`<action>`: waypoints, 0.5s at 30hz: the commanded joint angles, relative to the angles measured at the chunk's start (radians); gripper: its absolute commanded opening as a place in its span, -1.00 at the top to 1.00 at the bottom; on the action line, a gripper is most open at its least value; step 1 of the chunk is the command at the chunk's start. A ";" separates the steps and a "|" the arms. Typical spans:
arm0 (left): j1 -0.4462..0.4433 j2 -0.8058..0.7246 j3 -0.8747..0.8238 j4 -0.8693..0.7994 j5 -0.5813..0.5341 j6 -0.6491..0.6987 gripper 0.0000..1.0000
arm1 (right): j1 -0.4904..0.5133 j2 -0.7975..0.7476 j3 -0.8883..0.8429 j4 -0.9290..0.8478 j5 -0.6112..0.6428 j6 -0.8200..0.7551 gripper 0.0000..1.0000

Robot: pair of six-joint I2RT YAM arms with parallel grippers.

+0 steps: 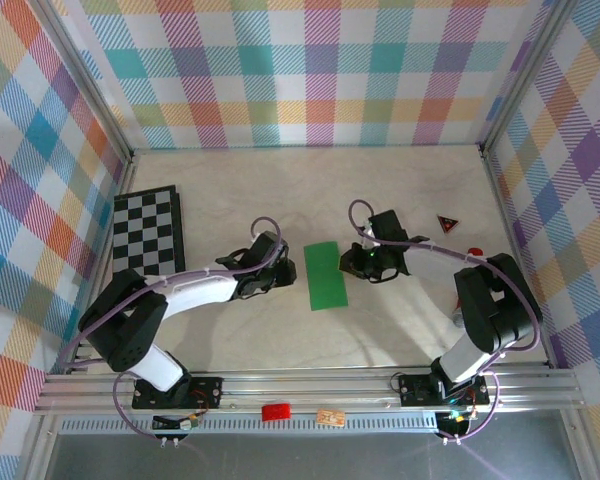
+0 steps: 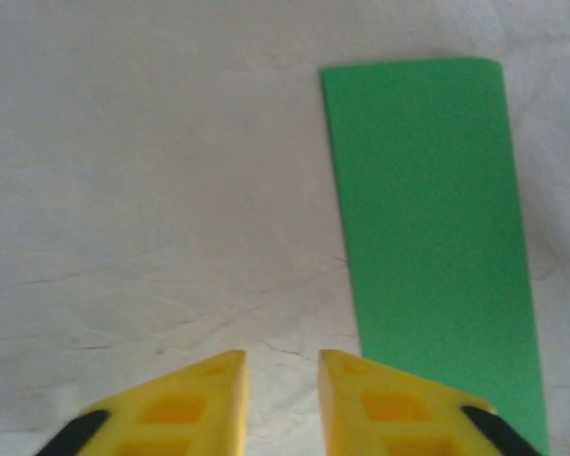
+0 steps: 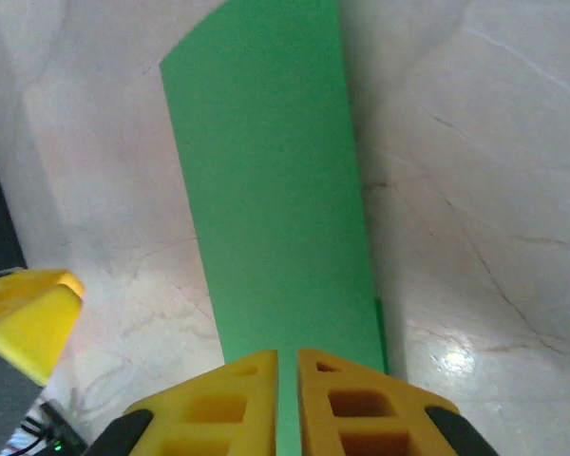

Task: Fold a paper plane with a square sheet of paper (pick it up from the middle)

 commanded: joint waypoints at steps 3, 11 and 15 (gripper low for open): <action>0.018 0.046 0.045 0.070 0.165 -0.023 0.37 | -0.018 0.004 -0.008 0.090 -0.145 0.013 0.73; 0.027 0.065 0.012 0.160 0.190 -0.101 0.36 | -0.027 0.054 0.003 0.120 -0.178 0.023 0.73; 0.041 0.084 0.001 0.194 0.226 -0.136 0.36 | -0.029 0.069 0.005 0.121 -0.191 0.018 0.73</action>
